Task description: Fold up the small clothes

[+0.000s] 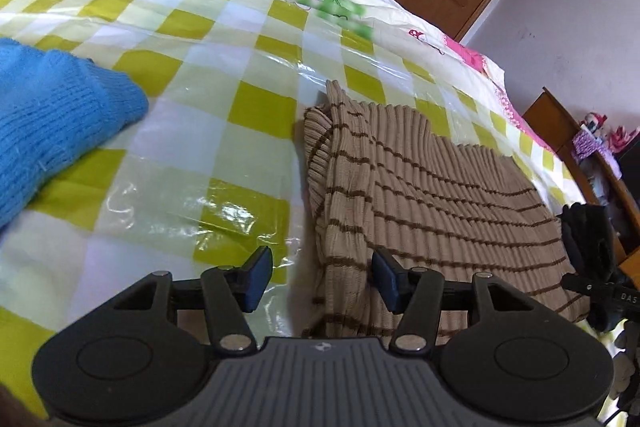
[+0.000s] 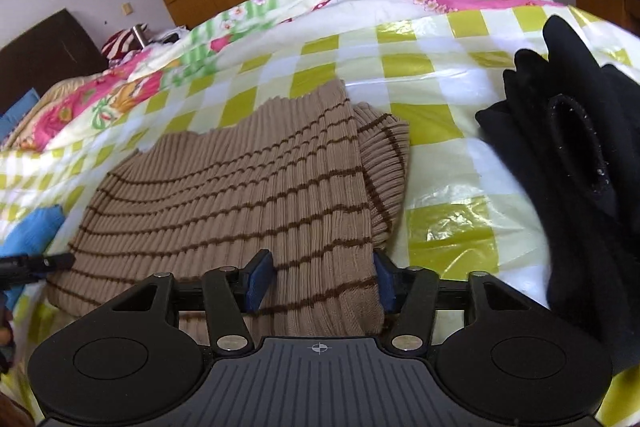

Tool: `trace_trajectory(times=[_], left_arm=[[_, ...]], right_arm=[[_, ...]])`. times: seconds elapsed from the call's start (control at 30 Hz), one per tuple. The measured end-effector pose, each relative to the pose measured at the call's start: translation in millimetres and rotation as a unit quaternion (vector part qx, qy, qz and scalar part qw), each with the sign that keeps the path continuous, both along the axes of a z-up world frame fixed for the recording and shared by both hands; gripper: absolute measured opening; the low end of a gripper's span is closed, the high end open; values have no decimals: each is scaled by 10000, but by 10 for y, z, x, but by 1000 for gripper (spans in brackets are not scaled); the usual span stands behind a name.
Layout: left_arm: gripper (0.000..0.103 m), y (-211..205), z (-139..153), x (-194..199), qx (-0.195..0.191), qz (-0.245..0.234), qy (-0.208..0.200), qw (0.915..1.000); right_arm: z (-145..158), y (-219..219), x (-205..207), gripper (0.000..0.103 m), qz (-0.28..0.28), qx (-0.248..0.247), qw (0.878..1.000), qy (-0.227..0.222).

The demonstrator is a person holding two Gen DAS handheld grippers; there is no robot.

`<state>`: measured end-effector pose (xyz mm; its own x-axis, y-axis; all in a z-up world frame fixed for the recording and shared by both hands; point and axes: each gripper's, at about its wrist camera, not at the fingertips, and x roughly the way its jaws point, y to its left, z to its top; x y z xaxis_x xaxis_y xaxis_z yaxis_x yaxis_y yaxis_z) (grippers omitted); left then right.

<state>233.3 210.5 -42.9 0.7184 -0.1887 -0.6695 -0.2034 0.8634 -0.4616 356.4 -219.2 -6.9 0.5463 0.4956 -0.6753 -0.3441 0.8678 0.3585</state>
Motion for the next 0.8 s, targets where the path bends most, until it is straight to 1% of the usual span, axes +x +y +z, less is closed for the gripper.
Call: trace_trajectory(times=[0.03,0.13,0.17,0.2,0.23,0.3,0.33,0.37,0.4,0.43,0.47,0.5,0.53,0.6,0.67,0.73,0.77,0.8], left_arm=[[66,-4,16,-3,-12,-36,-24,10000],[66,-82,52,-63,150,-157,-121,9997],[66,-110,50,-96,228,-160,-151,9995],[66,-133,48,-120,289,-157,-176,9993],[66,-153,41,-130,316,-158,-185,9992],[65,-183,27,-98,276,-138,-196,9993],[60,-207,37,-70,333,-135,-227,9991],[53,-239,64,-35,485,-132,-271,9984],[32,-261,87,8,599,-156,-263,9977],[28,-266,110,54,619,-161,-194,9978],[28,-258,130,70,576,-193,-189,9980],[24,-249,160,60,549,-241,-229,9979],[22,-242,205,29,516,-300,-277,9978],[22,-237,289,-80,345,-353,-393,9980],[22,-242,320,-194,218,-319,-433,9983],[22,-234,234,-261,210,-222,-328,9990],[22,-206,130,-266,191,-137,-196,9995],[23,-187,27,-256,256,-39,-59,9996]], right_arm=[[24,-25,1,39,35,111,9999,15],[16,-118,-14,38,63,254,9996,49],[-13,-131,-13,38,60,266,9996,68],[-53,-132,-2,42,96,300,9994,132],[-101,-114,4,42,145,345,9991,194],[-176,-57,45,42,176,340,9989,264],[-191,-28,67,41,153,294,9992,228],[-195,-6,91,41,128,273,9993,207],[-189,0,112,32,38,247,9995,216],[-172,-10,125,18,-41,250,9993,266],[-137,-40,123,11,-77,334,9990,302],[-78,-83,87,8,-105,461,9985,277],[2,-125,26,7,-126,519,9984,201],[146,-207,-131,6,-116,642,9978,64],[185,-284,-256,5,-184,717,9972,80],[53,-354,-300,5,-376,735,9962,261],[-85,-369,-269,5,-511,652,9957,423],[-224,-365,-213,5,-614,526,9950,585]])
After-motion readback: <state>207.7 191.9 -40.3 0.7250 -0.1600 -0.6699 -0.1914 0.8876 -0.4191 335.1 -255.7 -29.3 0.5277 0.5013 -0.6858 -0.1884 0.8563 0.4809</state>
